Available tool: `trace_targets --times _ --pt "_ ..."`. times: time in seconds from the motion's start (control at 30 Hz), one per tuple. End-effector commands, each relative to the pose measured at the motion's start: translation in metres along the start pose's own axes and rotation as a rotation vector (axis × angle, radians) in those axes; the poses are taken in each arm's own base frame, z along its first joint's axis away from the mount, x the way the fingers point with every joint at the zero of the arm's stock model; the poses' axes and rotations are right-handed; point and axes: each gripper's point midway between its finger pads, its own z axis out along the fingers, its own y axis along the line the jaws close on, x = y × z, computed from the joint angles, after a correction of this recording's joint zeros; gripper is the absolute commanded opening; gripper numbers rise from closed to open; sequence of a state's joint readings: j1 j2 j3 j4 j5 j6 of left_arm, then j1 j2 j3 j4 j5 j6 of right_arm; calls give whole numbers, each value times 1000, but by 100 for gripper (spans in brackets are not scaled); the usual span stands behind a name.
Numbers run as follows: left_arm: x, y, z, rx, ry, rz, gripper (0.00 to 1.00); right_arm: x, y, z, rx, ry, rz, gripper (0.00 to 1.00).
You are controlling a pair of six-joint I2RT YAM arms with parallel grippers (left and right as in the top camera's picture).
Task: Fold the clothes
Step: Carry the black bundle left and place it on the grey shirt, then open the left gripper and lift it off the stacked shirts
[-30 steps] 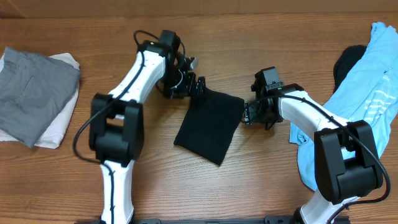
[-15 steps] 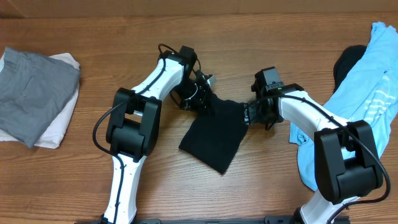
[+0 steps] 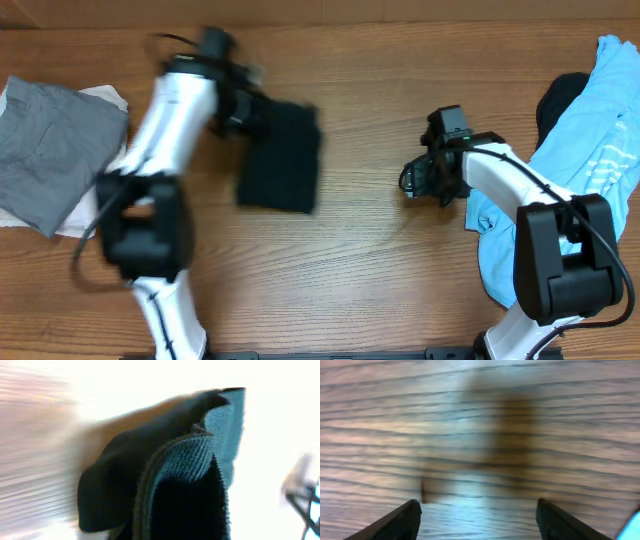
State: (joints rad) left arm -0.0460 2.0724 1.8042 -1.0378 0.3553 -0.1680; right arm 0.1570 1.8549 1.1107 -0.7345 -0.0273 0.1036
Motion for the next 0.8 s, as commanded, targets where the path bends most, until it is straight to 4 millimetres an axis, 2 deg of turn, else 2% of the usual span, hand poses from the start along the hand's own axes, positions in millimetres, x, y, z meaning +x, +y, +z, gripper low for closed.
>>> trace_targets --times 0.0,0.1,0.23,0.43,0.63,0.77 --pt "-27 45 -90 -109 -228 -109 4 5 -9 4 7 20 27 78" --pt "-36 81 -133 -166 -341 -127 4 5 -9 4 7 20 26 78" --pt "-36 123 -174 -208 -430 -208 4 5 -9 4 7 21 26 78" --pt "-26 184 -207 -262 -494 -329 4 6 -9 4 7 24 27 78" --pt "-29 221 -235 -270 -597 -385 4 6 -9 4 7 24 27 79" --pt "-34 236 -249 -288 -656 -400 4 6 -9 4 7 24 27 79"
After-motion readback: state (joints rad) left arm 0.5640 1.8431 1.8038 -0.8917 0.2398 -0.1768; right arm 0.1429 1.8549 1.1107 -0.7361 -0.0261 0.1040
